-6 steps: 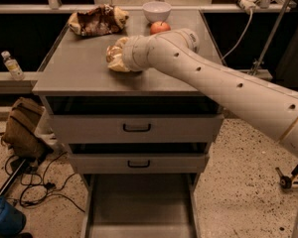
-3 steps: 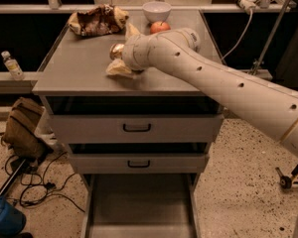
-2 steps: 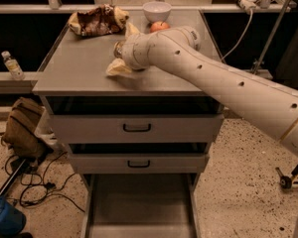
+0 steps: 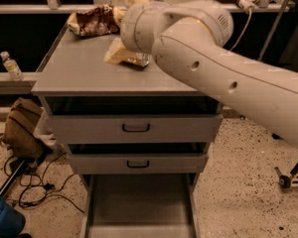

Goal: Pick orange can from bottom drawer and place on counter

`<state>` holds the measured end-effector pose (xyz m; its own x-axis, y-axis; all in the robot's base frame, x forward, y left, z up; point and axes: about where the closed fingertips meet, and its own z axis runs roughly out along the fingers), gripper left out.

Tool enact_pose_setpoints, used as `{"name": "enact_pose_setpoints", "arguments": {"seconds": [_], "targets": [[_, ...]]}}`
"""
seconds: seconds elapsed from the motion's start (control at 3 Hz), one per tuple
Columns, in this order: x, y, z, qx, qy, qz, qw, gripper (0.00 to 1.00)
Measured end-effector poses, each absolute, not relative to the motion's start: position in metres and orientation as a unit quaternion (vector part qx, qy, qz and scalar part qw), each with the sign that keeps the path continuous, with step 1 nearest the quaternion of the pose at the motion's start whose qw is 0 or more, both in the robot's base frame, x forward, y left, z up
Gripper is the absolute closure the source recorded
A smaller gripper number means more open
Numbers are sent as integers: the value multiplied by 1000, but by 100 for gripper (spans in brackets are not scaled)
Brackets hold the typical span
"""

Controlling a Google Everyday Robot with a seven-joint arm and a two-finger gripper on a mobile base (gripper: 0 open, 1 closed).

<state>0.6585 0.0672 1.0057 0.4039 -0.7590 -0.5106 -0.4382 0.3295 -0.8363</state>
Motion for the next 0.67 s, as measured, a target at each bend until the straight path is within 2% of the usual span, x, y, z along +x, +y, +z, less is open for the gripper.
{"name": "enact_pose_setpoints", "arguments": {"seconds": [0.67], "targets": [[535, -49, 1104, -473, 607, -248, 589, 0]]}}
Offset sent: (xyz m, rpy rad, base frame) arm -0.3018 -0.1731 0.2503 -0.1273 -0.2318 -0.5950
